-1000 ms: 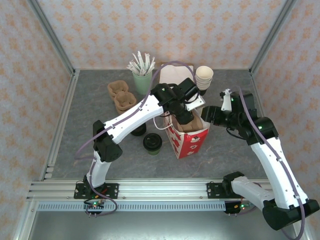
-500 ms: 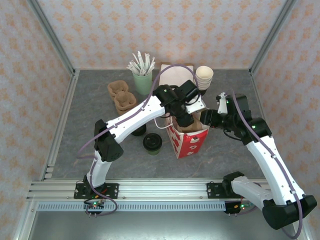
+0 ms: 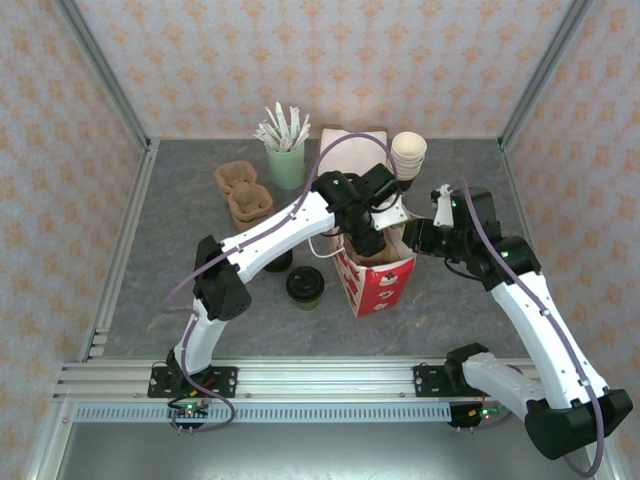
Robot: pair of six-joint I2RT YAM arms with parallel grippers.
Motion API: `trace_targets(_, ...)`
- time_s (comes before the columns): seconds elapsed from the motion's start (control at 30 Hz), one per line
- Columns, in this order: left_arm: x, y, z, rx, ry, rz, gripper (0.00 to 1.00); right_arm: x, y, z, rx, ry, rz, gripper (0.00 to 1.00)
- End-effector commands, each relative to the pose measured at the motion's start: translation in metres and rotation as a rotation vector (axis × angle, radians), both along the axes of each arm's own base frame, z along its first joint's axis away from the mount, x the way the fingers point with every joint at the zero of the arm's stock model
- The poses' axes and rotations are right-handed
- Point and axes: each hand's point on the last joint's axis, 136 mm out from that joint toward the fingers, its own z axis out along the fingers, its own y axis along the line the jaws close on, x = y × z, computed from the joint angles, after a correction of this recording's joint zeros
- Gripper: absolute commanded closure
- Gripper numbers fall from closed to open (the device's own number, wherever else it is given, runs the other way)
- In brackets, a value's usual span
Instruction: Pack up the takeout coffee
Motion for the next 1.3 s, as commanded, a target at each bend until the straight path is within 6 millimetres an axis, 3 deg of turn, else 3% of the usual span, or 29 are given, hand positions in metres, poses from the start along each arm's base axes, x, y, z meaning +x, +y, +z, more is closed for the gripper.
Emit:
trace_targets(0.0, -0.002, 0.011, -0.008, 0.048, 0.003, -0.012, 0.61, 0.002, -0.003, 0.01, 0.015, -0.047, -0.019, 0.84)
trace_targets(0.27, -0.006, 0.011, -0.013, 0.029, 0.014, -0.017, 0.61, -0.001, -0.02, 0.01, -0.037, -0.06, -0.099, 0.9)
trace_targets(0.63, -0.007, 0.006, -0.024, 0.015, 0.031, -0.035, 0.61, -0.001, -0.015, 0.007, -0.012, -0.046, -0.084, 0.98)
trace_targets(1.27, -0.01, -0.001, -0.051, 0.003, 0.084, -0.059, 0.59, -0.003, -0.015, 0.004, -0.014, -0.042, -0.074, 1.0)
